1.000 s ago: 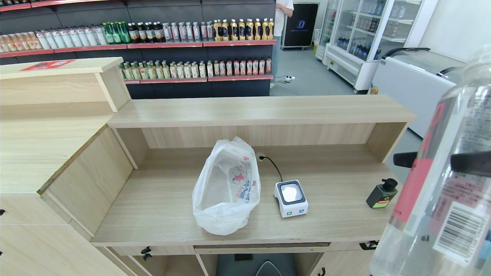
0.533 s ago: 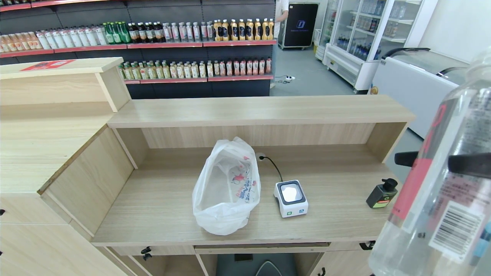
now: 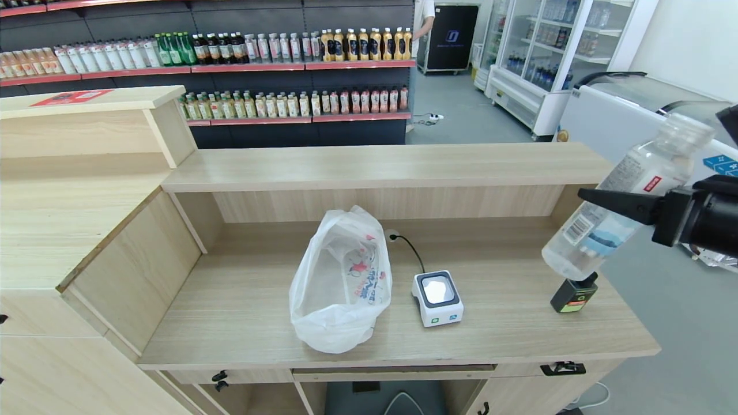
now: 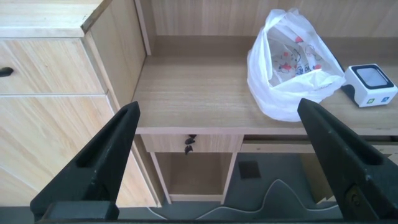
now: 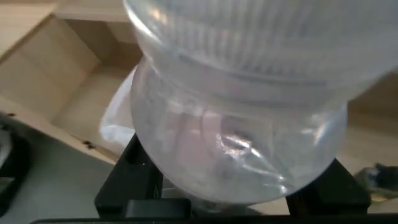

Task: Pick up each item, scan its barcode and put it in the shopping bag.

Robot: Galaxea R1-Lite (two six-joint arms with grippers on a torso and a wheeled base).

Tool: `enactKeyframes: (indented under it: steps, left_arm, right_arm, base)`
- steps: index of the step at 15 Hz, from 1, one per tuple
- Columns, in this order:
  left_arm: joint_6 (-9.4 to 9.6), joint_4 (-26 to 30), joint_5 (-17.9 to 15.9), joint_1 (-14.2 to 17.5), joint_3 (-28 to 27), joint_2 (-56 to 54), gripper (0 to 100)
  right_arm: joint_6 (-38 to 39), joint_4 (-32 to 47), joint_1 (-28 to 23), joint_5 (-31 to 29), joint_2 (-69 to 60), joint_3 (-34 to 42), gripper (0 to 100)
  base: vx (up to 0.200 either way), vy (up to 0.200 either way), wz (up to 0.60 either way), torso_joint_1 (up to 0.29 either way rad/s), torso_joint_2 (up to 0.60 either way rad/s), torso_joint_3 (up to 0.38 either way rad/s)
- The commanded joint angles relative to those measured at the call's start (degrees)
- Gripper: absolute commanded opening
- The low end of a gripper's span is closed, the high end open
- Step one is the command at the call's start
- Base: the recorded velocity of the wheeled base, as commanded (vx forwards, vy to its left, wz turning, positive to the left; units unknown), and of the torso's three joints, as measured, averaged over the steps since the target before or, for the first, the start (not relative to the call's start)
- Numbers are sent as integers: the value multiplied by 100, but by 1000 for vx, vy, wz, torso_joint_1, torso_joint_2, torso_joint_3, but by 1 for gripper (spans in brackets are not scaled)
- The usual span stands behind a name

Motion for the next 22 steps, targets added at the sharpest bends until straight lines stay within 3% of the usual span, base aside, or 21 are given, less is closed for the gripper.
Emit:
enactKeyframes:
  steps: [1, 3, 6, 9, 13, 17, 22]
  left_arm:
    - [-1, -1, 2, 4, -1, 0, 100]
    - [-1, -1, 2, 4, -1, 0, 100]
    - [-1, -1, 2, 4, -1, 0, 100]
    - [-1, -1, 2, 4, 7, 0, 100]
    - [-1, -1, 2, 4, -1, 0, 100]
    - [-1, -1, 2, 4, -1, 0, 100]
    - [-1, -1, 2, 4, -1, 0, 100]
  right_arm:
    - [-497, -501, -399, -131, 625, 342, 0]
    - [-1903, -668, -760, -412, 933, 422, 0]
    - [-3274, -739, -1015, -456, 1038, 483, 0]
    - [-4056, -923, -1226, -439, 1074, 527, 0]
    - [-4566, -976, -1349, -412, 1267, 545, 0]
    - [-4724, -1714, -1217, -412, 1715, 589, 0]
    - [-4874, -2013, -1252, 45, 2278, 659, 0]
  base:
    - [0, 0, 0, 0, 0, 0]
    - [0, 0, 0, 0, 0, 0]
    - [0, 0, 0, 0, 0, 0]
    - [0, 0, 0, 0, 0, 0]
    - [0, 0, 150, 1, 1, -1]
    - [0, 0, 600, 2, 4, 1]
    - [0, 0, 120, 0, -1, 1]
